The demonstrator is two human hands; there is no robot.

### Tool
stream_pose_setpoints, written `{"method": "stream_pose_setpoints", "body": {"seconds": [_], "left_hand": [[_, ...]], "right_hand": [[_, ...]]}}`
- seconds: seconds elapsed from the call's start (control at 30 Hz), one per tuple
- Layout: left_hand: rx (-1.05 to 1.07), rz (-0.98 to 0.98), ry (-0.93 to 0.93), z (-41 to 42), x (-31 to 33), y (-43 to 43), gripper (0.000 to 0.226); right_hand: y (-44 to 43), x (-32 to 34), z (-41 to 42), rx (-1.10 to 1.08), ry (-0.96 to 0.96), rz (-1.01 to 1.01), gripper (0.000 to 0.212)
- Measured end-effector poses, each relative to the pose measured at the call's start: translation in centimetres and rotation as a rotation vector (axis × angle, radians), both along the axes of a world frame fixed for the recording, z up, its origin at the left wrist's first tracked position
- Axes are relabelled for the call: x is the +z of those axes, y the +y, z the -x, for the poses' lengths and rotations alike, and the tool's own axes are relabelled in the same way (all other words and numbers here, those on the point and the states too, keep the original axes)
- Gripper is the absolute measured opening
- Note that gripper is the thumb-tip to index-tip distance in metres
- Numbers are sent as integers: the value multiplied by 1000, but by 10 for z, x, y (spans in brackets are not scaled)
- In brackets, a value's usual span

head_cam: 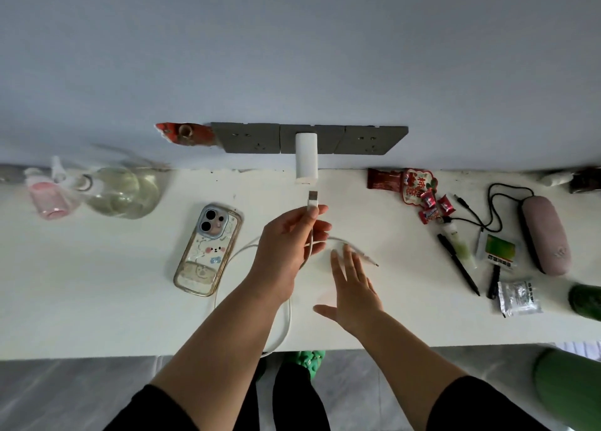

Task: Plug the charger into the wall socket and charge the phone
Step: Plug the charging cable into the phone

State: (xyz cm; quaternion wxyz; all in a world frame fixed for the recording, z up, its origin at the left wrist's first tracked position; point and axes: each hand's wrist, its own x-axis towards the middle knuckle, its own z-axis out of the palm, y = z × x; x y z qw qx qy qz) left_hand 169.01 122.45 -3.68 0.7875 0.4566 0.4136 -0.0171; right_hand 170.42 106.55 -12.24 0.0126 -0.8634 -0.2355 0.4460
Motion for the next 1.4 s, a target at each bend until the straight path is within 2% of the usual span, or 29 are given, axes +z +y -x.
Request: {"method": "stream_pose_setpoints", "body": {"seconds": [0.37, 0.53, 1.23, 1.33, 1.4], "left_hand": [[128, 75, -21, -12, 2, 8, 21], [127, 124, -63, -14, 1, 13, 21], [77, 99, -94, -21, 1, 24, 22], [71, 95, -80, -19, 1, 23, 22], [38, 59, -44, -18, 1, 24, 21]], "right_hand": [[-1, -2, 0, 17, -3, 8, 111], [-1, -3, 0, 25, -9, 11, 111], [0, -2, 2, 1, 8, 6, 111], [0, -1, 1, -21, 9, -14, 103], [0, 3, 2, -105, -34, -107, 84]]}}
